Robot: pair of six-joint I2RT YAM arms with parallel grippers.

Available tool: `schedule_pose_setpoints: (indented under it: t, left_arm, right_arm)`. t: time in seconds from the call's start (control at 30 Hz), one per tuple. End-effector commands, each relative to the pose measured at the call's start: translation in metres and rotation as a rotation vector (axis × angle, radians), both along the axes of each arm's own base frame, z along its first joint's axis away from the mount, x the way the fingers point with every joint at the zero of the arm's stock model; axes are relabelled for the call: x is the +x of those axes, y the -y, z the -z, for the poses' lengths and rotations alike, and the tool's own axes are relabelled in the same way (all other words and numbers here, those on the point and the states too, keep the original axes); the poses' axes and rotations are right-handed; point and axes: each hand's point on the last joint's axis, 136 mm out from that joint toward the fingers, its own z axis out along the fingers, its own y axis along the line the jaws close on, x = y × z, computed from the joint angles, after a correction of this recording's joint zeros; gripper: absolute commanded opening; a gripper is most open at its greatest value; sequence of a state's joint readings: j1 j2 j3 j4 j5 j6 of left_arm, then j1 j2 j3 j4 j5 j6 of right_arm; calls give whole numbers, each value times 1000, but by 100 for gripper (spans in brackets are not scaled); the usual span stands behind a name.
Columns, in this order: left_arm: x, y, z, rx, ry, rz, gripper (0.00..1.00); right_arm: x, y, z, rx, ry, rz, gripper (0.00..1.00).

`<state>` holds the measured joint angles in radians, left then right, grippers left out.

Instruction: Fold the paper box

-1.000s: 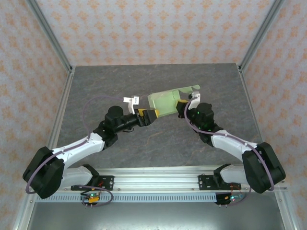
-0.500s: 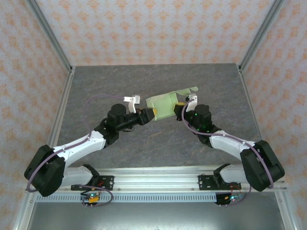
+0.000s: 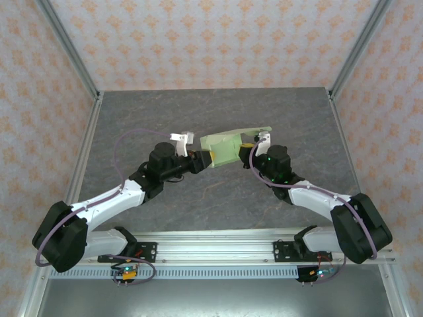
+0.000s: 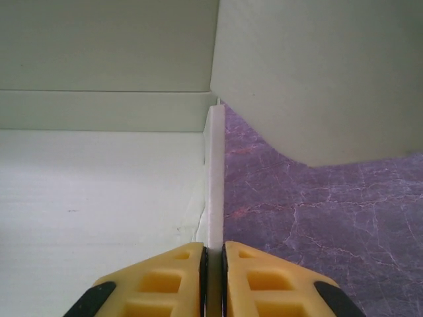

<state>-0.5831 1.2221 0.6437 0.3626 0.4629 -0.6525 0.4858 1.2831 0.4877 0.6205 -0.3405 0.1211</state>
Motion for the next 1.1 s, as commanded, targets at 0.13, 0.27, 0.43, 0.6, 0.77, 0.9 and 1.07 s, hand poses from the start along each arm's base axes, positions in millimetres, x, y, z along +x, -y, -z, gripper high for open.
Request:
schedule_pose_setpoints:
  t: [0.13,0.27,0.43,0.6,0.77,0.9,1.07]
  left_arm:
    - [1,-4,-13,24,42,-22,56]
    - [3,-4,-9,32,28,-24,61]
    - [6,-2,-6,36,23,-23,55]
    - [7,0,-6,57,28,-11,40]
    - [7,-4,-10,74,39,-22,35]
    - [7,-10,-17,77,49,-27,33]
    - [13,-23,-20,68,38,-57,33]
  right_arm:
    - [2,-3,-4,6,24,-2,4]
    - [3,-4,-3,8,19,-3,4]
    - [0,-6,-3,14,16,-21,4]
    - [-6,-7,-3,18,23,-43,13]
    - [-15,-4,-6,17,37,-81,33]
    - [-23,3,-9,82,9,-136,42]
    - [-37,2,-20,108,0,-220,49]
